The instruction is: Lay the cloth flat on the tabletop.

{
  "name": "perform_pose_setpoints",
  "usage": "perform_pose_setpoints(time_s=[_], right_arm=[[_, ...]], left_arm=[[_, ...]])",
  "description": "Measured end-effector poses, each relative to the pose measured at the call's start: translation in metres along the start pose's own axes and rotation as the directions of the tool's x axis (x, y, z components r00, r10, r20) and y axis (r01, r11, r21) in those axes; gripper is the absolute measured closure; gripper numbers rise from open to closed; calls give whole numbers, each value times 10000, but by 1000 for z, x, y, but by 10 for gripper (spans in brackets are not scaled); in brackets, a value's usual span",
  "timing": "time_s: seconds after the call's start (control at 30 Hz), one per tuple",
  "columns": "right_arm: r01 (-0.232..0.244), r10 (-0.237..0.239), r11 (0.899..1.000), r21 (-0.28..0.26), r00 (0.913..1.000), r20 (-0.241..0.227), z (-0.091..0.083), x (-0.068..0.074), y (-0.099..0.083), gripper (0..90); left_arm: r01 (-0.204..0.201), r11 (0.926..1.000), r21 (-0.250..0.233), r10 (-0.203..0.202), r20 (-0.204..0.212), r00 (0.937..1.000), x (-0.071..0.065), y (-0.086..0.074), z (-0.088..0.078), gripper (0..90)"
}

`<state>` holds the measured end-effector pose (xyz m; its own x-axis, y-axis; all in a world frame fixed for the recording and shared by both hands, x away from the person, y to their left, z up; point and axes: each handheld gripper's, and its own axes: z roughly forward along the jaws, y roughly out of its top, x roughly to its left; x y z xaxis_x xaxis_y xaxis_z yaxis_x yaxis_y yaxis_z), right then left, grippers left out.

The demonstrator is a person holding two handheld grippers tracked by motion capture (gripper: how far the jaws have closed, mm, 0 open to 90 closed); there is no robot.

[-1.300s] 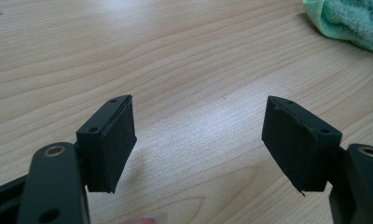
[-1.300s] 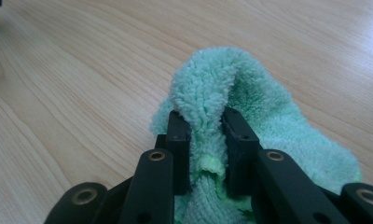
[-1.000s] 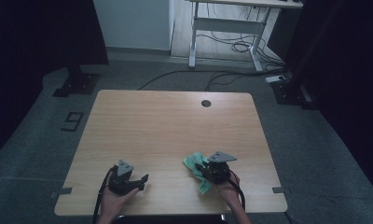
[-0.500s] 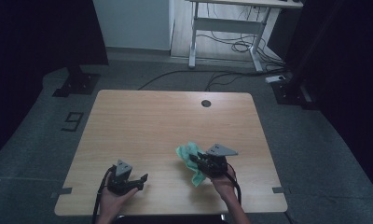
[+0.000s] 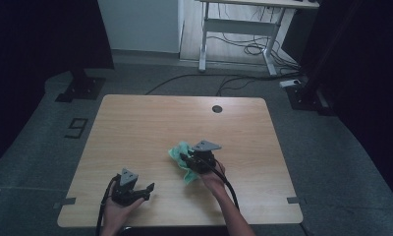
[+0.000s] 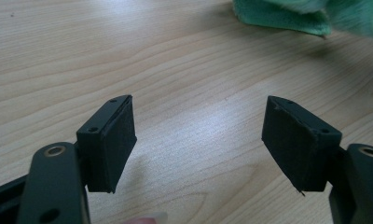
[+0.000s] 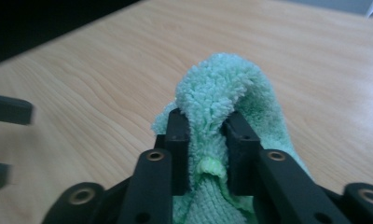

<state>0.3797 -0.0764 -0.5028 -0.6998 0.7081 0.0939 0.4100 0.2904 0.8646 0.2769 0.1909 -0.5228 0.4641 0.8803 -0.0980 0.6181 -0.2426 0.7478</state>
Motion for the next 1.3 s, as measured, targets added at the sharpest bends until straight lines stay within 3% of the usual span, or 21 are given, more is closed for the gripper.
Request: perform_pose_setpoints(time_s=[0.07, 0.17, 0.27, 0.47, 0.67, 0.93, 1.13, 1.23, 1.27, 1.3], right_arm=[[58, -55, 9995, 303, 9999, -107, 8, 0, -2, 613], [149, -145, 9992, 362, 9998, -110, 12, 2, -3, 397], [40, -43, 9997, -222, 9999, -140, -1, 4, 3, 317], [288, -317, 9974, -660, 9986, -432, -36, 7, 2, 371], [936, -945, 9949, -377, 9952, -237, -52, 11, -19, 423], [650, -661, 9975, 266, 9970, 405, -45, -21, -26, 428], [572, -593, 9952, 799, 9979, 248, -25, -35, -29, 422], [672, -692, 9940, 859, 9974, 211, -20, -37, -31, 467], [733, -750, 9934, 883, 9970, 162, -17, -39, -31, 566], [749, -757, 9932, 893, 9971, 58, -15, -39, -31, 608]], left_arm=[[-34, 10000, 27, 34, 13, 10000, 0, 0, 1, 259], [-64, 10000, 57, 64, 47, 10000, -2, -1, 2, 259], [-84, 9999, 80, 83, 64, 9999, -2, -1, 2, 259], [-88, 9999, 86, 88, 49, 9999, -3, -1, 2, 259], [-76, 9999, 106, 76, 25, 10000, -3, -1, 3, 260], [-237, 9994, 271, 234, 94, 9997, -8, -1, 10, 260], [-360, 9987, 360, 354, 168, 9992, -13, -1, 14, 260], [-354, 9988, 333, 348, 196, 9992, -15, -1, 14, 265], [-424, 9985, 336, 417, 221, 9989, -17, 0, 15, 266], [-474, 9984, 322, 465, 278, 9985, -19, 1, 15, 266]])
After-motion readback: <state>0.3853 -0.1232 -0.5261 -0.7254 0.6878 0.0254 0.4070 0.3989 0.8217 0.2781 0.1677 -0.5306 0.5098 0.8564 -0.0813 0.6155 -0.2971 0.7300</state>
